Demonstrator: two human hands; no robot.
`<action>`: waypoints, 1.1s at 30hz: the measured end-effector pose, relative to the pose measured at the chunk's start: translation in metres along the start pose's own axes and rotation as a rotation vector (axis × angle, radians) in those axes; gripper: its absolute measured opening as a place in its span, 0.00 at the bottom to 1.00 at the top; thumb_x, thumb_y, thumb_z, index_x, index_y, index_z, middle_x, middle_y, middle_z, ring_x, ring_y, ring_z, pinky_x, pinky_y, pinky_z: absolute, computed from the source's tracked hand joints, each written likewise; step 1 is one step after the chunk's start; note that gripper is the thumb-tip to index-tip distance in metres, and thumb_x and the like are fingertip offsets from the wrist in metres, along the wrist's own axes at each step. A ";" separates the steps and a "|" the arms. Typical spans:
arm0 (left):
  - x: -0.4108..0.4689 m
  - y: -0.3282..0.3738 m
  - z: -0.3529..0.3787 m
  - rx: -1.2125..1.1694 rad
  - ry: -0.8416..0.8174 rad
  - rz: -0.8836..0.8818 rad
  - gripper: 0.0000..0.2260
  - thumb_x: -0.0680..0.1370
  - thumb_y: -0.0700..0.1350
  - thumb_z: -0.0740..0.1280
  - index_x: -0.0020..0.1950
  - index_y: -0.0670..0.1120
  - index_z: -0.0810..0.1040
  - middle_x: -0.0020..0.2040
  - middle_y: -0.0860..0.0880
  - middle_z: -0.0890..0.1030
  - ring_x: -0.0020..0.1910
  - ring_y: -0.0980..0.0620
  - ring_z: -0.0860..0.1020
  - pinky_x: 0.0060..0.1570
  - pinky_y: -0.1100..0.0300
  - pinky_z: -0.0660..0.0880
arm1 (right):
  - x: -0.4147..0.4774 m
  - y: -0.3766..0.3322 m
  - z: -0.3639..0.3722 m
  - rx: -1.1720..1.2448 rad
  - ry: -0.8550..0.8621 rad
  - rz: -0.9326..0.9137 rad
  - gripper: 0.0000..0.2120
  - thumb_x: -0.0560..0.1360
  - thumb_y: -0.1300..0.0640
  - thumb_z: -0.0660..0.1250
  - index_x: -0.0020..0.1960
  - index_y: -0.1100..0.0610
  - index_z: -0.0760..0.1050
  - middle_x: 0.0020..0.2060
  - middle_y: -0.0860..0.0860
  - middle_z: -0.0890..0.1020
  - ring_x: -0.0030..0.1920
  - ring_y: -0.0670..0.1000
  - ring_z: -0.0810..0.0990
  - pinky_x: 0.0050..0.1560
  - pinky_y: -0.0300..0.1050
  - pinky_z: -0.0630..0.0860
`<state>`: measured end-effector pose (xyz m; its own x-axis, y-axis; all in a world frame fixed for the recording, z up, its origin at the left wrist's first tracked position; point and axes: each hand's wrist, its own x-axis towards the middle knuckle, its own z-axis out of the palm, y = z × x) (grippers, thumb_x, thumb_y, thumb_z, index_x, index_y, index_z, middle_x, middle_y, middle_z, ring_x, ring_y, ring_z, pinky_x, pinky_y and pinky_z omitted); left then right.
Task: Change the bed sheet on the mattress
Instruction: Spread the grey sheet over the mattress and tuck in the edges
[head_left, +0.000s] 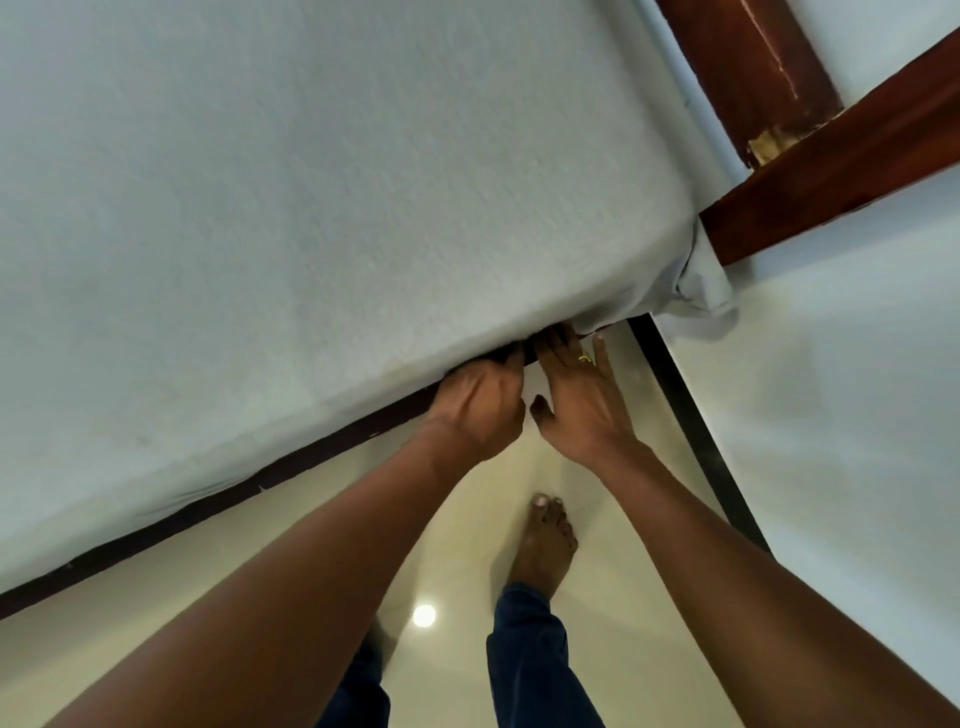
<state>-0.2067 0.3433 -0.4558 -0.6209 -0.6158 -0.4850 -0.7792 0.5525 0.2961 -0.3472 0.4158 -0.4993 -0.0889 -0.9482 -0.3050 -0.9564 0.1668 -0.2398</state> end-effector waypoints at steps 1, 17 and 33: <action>0.003 0.003 0.000 0.015 -0.014 -0.015 0.28 0.80 0.45 0.59 0.80 0.42 0.58 0.56 0.41 0.82 0.51 0.41 0.81 0.43 0.55 0.70 | -0.004 0.011 -0.005 0.003 0.032 -0.030 0.40 0.72 0.57 0.71 0.81 0.58 0.60 0.79 0.54 0.66 0.81 0.52 0.59 0.81 0.60 0.50; 0.061 0.048 0.022 -0.118 0.011 0.117 0.34 0.75 0.43 0.63 0.80 0.40 0.58 0.78 0.39 0.64 0.77 0.42 0.64 0.75 0.50 0.64 | 0.018 0.077 -0.022 0.095 0.250 -0.006 0.25 0.72 0.61 0.65 0.69 0.62 0.76 0.66 0.58 0.80 0.71 0.57 0.74 0.75 0.57 0.66; 0.065 0.103 0.011 -0.655 0.201 -0.166 0.32 0.77 0.37 0.65 0.80 0.41 0.60 0.76 0.42 0.69 0.75 0.45 0.67 0.67 0.65 0.59 | 0.009 0.086 -0.059 0.303 0.598 0.236 0.25 0.78 0.66 0.63 0.75 0.59 0.71 0.70 0.55 0.77 0.69 0.53 0.78 0.62 0.41 0.77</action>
<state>-0.3267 0.3666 -0.4657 -0.4442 -0.7893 -0.4238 -0.7168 0.0293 0.6967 -0.4472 0.4058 -0.4680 -0.5045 -0.8491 0.1568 -0.7810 0.3714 -0.5020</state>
